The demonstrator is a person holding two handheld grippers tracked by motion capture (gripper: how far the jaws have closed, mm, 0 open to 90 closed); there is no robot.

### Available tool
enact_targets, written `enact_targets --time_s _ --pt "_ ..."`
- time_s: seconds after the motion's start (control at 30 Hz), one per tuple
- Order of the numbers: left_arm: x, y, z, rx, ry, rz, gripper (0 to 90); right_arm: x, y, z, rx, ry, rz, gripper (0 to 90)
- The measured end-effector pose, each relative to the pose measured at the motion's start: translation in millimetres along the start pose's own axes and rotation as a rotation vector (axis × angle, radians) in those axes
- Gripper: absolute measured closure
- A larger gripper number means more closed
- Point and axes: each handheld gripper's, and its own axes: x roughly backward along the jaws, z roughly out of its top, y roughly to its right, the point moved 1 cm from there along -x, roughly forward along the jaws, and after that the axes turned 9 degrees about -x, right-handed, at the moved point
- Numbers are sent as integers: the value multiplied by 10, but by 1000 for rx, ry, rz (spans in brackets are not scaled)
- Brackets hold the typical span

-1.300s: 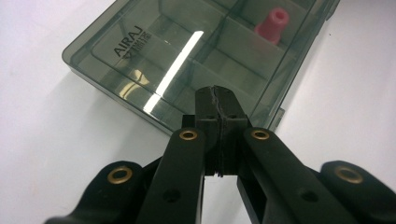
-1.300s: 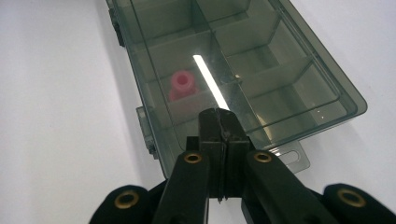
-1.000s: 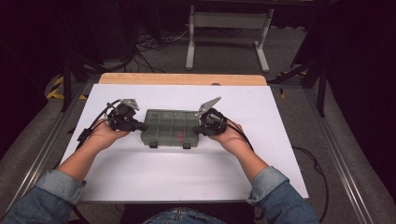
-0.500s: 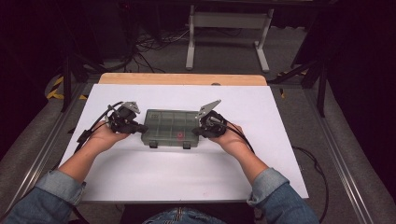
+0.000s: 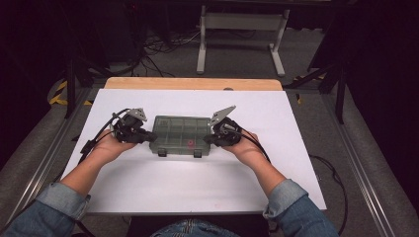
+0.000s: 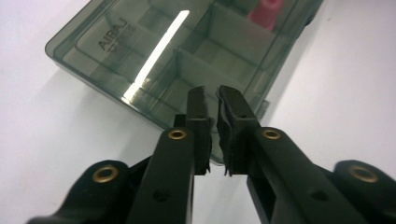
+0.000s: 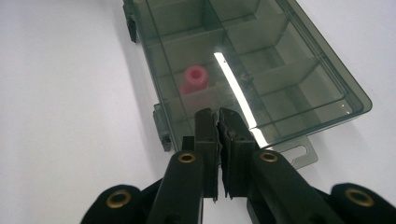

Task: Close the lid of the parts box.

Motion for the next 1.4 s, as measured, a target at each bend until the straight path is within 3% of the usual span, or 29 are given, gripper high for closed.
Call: enact_targets --time_s 0.1,0.2,0.27,0.33,0.47,0.53,0.6,0.7,0.87,1.13,1.4 --pt "43 48 -21 1 28 0 719 19 -46 -8 8 -8 8 864" --pt "99 84 -51 6 64 4 574 47 -73 -13 21 -6 9 851" --pt "175 117 -83 21 114 4 543 122 -100 -10 23 26 9 823" --pt "248 146 -103 34 158 8 432 193 -122 -10 28 55 10 755" --pt "351 215 -142 49 223 20 292 242 -147 -12 18 75 5 535" --pt "426 280 -170 51 272 45 197 280 -167 -17 4 98 3 410" --pt "457 301 -184 53 292 51 134 306 -179 -26 8 123 -4 379" --pt "554 369 -247 71 382 49 84 392 -195 -70 10 191 -17 251" --pt "647 432 -349 67 463 93 28 520 -179 -169 -17 276 -11 95" --pt "697 563 -558 90 552 167 24 650 -180 -422 -40 369 -60 45" --pt "645 621 -729 102 597 212 24 720 -156 -689 -64 443 -86 16"
